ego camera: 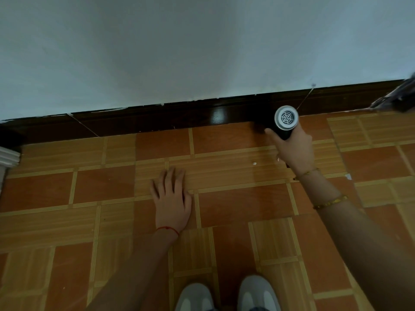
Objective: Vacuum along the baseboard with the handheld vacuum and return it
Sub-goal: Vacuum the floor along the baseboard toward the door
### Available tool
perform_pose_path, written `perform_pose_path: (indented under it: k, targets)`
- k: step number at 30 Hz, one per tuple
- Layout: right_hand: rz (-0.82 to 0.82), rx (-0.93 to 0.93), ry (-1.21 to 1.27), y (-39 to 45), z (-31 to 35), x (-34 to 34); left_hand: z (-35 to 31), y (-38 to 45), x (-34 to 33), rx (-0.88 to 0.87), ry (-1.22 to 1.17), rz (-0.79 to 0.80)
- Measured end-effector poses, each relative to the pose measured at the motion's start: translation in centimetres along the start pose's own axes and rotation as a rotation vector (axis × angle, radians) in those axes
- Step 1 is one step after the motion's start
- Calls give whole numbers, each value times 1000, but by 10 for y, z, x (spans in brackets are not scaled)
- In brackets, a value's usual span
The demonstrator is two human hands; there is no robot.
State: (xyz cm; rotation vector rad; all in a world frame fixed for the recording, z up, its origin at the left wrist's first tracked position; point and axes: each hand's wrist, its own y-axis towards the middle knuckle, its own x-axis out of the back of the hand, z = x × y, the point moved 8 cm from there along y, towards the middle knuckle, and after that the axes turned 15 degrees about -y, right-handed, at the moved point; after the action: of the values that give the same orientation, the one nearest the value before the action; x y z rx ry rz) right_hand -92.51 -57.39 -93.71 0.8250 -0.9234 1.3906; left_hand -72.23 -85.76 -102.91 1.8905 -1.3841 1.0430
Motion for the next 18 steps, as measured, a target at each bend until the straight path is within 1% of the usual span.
perform_pose_path:
  k: [1, 3, 6, 8, 9, 12, 13, 16, 18]
  targets:
    - [22, 2, -3, 1, -3, 2, 0, 0, 0, 1, 0, -1]
    - [116, 39, -12, -2, -1, 5, 0, -1, 0, 1, -3, -3]
    - [342, 114, -51, -14, 10, 7, 0, 0, 0, 5, -8, -4]
    - [468, 121, -54, -21, 10, 7, 0, 0, 0, 2, -6, -10]
    - [478, 117, -58, -25, 10, 9, 0, -1, 0, -1, -9, -13]
    - [348, 122, -122, -27, 4, 20, 0, -2, 0, -2, -20, -22]
    - [364, 116, -123, -29, 3, 20, -1, -2, -1, -1, -20, -24]
    - [514, 125, -118, -37, 3, 14, -2, -1, 0, -10, 3, -32]
    - [479, 113, -121, -39, 2, 15, -1, -1, 1, -19, 9, -40]
